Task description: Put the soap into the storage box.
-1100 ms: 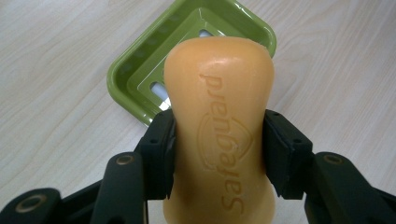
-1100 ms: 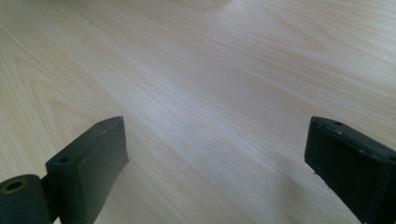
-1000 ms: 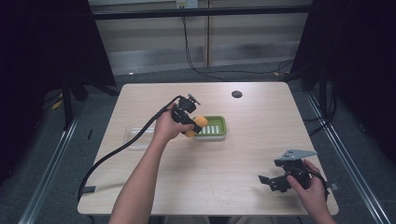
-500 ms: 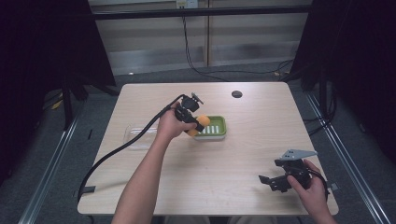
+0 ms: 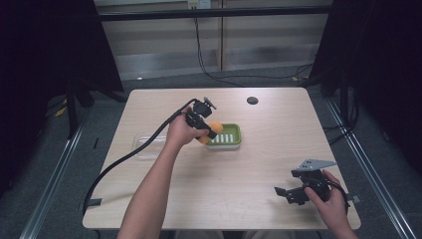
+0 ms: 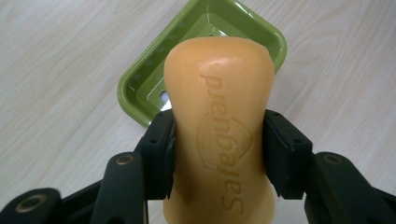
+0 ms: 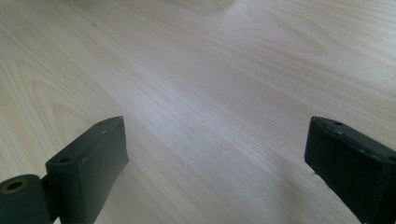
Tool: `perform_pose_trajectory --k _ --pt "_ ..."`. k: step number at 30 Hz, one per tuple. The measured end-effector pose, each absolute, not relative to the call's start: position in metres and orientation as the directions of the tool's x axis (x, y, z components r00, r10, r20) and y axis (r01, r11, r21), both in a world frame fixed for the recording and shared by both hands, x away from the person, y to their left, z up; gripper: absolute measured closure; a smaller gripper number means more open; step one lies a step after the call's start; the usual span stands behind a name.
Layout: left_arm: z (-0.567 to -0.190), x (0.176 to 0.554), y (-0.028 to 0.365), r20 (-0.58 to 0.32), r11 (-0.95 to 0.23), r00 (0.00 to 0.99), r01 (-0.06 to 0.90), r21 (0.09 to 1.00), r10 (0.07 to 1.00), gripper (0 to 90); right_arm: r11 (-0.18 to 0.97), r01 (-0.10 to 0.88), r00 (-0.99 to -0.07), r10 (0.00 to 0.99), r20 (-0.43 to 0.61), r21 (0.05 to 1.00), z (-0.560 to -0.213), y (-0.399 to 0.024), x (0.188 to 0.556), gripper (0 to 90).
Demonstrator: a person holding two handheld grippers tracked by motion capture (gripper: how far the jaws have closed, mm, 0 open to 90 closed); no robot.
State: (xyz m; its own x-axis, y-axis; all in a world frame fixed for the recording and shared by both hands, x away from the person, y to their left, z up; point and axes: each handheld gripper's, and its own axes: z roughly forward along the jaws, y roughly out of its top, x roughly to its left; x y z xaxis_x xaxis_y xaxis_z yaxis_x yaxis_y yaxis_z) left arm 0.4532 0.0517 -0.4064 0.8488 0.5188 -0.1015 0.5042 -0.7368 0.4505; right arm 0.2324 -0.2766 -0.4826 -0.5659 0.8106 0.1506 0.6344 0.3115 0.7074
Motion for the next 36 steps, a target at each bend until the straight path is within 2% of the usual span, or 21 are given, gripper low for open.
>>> perform_pose_trajectory --k 20,36 --pt "-0.414 0.462 0.042 -0.079 -0.771 0.87 0.47 0.43 0.486 49.8 0.309 0.64 -0.564 0.811 0.156 0.704 -0.483 -0.277 0.233 5.7" --pt "-0.415 0.466 0.029 -0.064 -0.807 0.911 0.393 0.44 0.408 49.9 0.309 0.64 -0.564 0.811 0.156 0.704 -0.483 -0.277 0.232 5.7"
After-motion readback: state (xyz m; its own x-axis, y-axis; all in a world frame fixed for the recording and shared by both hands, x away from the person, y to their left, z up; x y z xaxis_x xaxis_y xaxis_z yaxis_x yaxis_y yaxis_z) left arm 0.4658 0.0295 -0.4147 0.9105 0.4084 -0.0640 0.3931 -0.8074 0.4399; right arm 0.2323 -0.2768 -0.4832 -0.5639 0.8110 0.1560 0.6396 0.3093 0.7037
